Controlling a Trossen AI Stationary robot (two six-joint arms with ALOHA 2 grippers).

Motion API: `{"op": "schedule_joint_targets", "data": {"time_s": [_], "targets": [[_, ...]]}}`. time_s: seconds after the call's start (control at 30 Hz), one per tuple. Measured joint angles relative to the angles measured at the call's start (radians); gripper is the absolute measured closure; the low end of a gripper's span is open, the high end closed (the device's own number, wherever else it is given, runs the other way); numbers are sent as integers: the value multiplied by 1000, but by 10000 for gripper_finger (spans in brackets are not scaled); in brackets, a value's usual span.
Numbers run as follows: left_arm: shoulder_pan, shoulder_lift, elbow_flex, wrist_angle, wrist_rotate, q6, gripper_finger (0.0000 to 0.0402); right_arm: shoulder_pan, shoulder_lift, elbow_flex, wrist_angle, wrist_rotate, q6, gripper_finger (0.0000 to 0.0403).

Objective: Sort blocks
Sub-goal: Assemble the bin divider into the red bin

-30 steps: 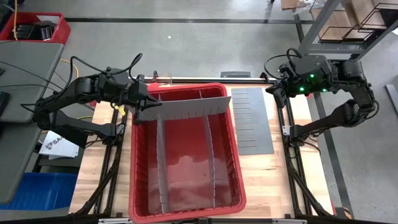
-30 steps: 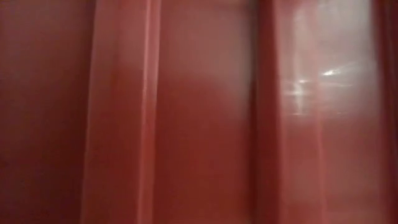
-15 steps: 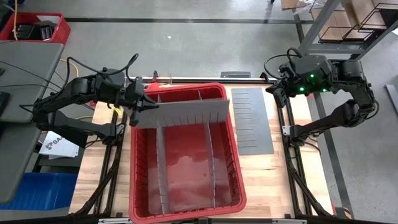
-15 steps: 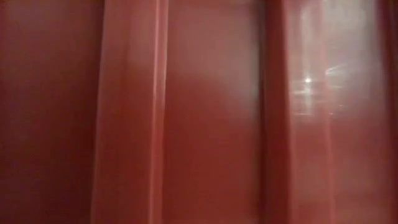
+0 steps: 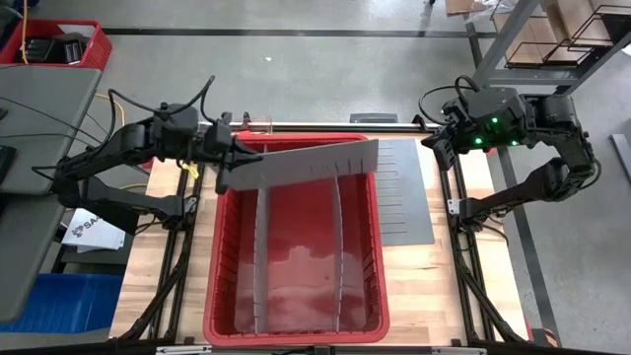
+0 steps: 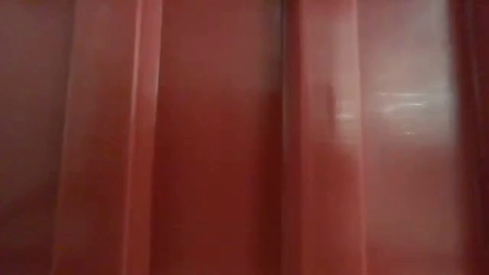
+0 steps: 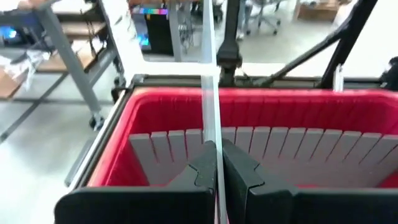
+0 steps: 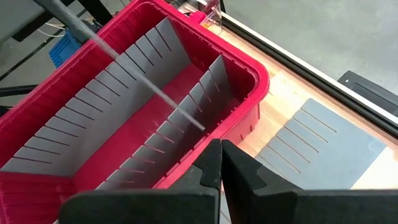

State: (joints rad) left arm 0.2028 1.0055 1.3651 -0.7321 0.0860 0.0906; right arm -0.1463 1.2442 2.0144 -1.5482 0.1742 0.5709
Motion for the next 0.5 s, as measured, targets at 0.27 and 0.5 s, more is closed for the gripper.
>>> {"op": "schedule_joint_targets", "data": {"time_s": [0.27, 0.5], "targets": [[0, 0, 0, -41, -10, 102, 402, 0, 0, 0, 0, 0, 5, 403], [36, -3, 0, -65, 7, 149, 402, 0, 0, 0, 0, 0, 19, 403]]}}
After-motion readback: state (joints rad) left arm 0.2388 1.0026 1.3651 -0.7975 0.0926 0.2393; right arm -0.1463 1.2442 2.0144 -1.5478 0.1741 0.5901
